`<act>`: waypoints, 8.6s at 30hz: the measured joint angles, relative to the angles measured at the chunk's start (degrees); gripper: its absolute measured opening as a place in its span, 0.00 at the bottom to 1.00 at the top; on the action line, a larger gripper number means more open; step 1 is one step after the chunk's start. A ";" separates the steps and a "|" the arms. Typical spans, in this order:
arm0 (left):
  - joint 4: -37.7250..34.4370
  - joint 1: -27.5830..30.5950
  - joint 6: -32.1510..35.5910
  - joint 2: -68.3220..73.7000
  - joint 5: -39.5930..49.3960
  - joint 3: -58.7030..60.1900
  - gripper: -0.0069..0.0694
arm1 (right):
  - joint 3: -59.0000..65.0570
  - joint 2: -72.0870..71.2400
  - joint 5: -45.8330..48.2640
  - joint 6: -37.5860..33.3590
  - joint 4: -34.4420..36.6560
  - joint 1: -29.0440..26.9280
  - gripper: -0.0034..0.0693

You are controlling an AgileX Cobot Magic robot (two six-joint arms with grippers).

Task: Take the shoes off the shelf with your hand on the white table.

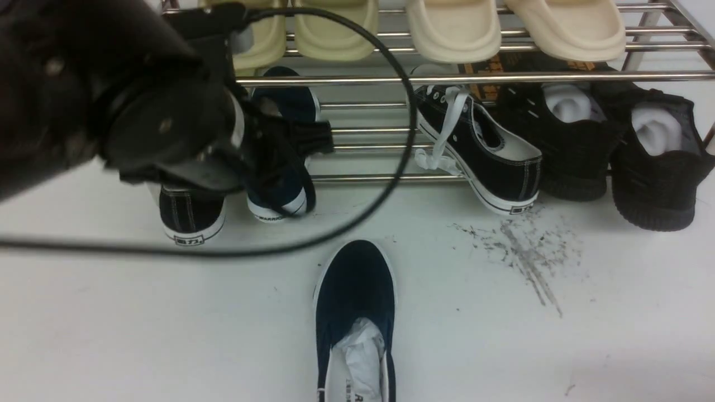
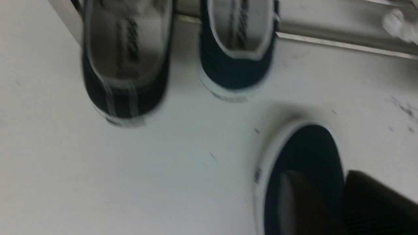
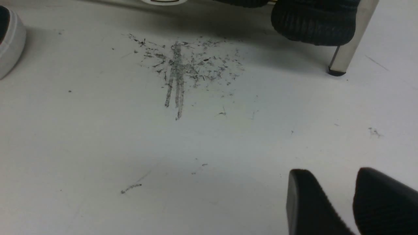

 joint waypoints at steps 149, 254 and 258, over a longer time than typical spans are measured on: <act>-11.37 -20.10 25.91 14.99 16.75 -28.04 0.46 | 0.00 0.00 0.00 0.00 0.00 0.00 0.38; -18.06 36.19 32.64 -81.78 -28.68 73.47 0.17 | 0.00 0.00 0.00 0.00 0.00 0.00 0.38; -17.95 37.53 32.64 -81.78 -28.74 73.47 0.18 | 0.00 0.00 0.00 0.00 0.00 0.00 0.38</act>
